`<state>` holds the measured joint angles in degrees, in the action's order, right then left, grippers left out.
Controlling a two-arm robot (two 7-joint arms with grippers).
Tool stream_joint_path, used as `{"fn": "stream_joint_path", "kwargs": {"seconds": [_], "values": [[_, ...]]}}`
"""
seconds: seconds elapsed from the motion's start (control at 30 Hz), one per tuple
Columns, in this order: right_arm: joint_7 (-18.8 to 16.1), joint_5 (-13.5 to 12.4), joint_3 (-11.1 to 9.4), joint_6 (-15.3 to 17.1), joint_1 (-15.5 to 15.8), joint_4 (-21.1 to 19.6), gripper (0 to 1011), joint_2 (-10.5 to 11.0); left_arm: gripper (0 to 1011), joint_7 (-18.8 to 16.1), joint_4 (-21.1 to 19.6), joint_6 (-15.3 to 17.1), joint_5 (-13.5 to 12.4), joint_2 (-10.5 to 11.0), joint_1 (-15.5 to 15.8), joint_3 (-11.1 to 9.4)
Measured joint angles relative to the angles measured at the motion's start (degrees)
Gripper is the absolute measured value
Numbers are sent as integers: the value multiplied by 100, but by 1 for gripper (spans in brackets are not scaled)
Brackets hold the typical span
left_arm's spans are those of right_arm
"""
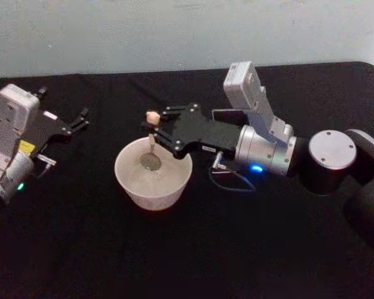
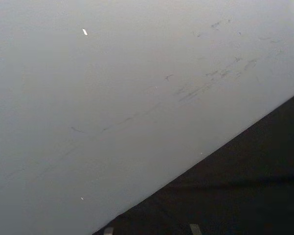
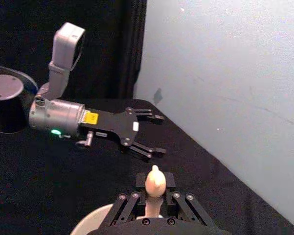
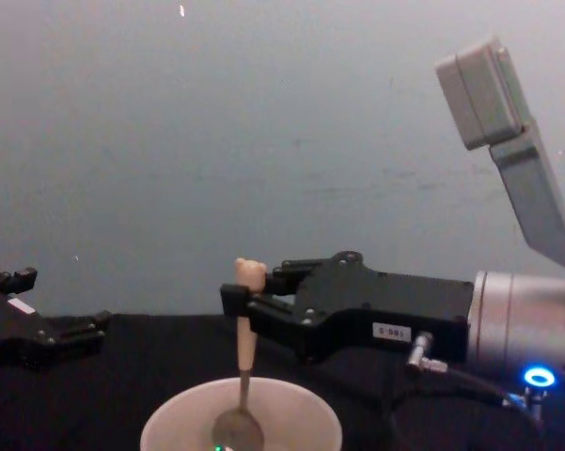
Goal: Pick up the stirring spoon with one hand, stir inside the cup, then place it back in its original position.
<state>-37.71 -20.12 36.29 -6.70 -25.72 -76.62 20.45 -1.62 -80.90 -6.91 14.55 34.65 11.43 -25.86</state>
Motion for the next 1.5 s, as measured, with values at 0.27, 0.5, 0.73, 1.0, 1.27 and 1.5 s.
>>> {"fn": "stream_joint_path", "kwargs": {"seconds": [0.27, 0.5, 0.73, 1.0, 1.27, 1.5], "values": [[-48, -9, -99, -19, 26, 5, 212, 109, 1001, 0, 0, 0, 0, 0, 0, 0], [-196, -134, -168, -18, 191, -242, 212, 336, 1001, 0, 0, 0, 0, 0, 0, 0], [-309, -264, -182, 10, 362, -537, 212, 519, 1001, 0, 0, 0, 0, 0, 0, 0], [-379, -364, -99, 75, 467, -786, 212, 590, 1001, 0, 0, 0, 0, 0, 0, 0], [-378, -386, 22, 140, 442, -824, 212, 519, 1001, 0, 0, 0, 0, 0, 0, 0], [-235, -347, 93, 188, 311, -661, 212, 328, 1001, 0, 0, 0, 0, 0, 0, 0]]}}
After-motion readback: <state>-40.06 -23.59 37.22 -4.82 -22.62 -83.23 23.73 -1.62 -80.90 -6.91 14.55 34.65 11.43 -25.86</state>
